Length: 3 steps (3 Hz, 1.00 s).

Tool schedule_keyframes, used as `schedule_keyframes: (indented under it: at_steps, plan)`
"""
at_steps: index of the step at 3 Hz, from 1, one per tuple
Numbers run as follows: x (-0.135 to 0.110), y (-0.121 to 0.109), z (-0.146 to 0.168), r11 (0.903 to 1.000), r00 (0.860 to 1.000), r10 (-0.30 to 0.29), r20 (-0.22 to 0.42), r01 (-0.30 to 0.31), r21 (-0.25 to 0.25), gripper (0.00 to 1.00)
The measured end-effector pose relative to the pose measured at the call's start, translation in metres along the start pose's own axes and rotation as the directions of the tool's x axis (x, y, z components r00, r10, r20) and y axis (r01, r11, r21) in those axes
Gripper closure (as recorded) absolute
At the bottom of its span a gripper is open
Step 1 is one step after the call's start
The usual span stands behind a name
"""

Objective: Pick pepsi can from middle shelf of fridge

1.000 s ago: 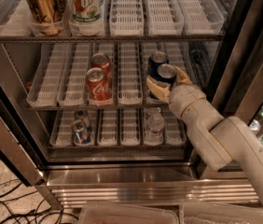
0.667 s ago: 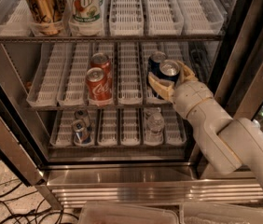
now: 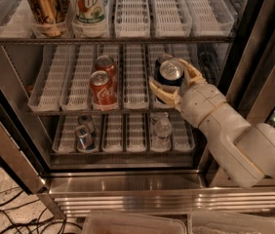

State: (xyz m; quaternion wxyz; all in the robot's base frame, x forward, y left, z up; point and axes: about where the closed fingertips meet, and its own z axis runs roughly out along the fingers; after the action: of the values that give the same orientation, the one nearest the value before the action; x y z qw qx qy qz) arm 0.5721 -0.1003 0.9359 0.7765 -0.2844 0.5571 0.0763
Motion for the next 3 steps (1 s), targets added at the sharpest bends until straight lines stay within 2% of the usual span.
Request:
schedule_keyframes:
  at_steps: [1, 2, 3]
  plan:
    - [-0.006, 0.023, -0.008, 0.9961, 1.000, -0.018, 0.004, 0.018, -0.086, 1.00]
    - [-0.006, 0.051, -0.017, 0.9810, 1.000, -0.010, 0.004, 0.011, -0.194, 1.00]
    - [-0.010, 0.074, -0.024, 0.9533, 1.000, 0.006, 0.002, -0.005, -0.302, 1.00]
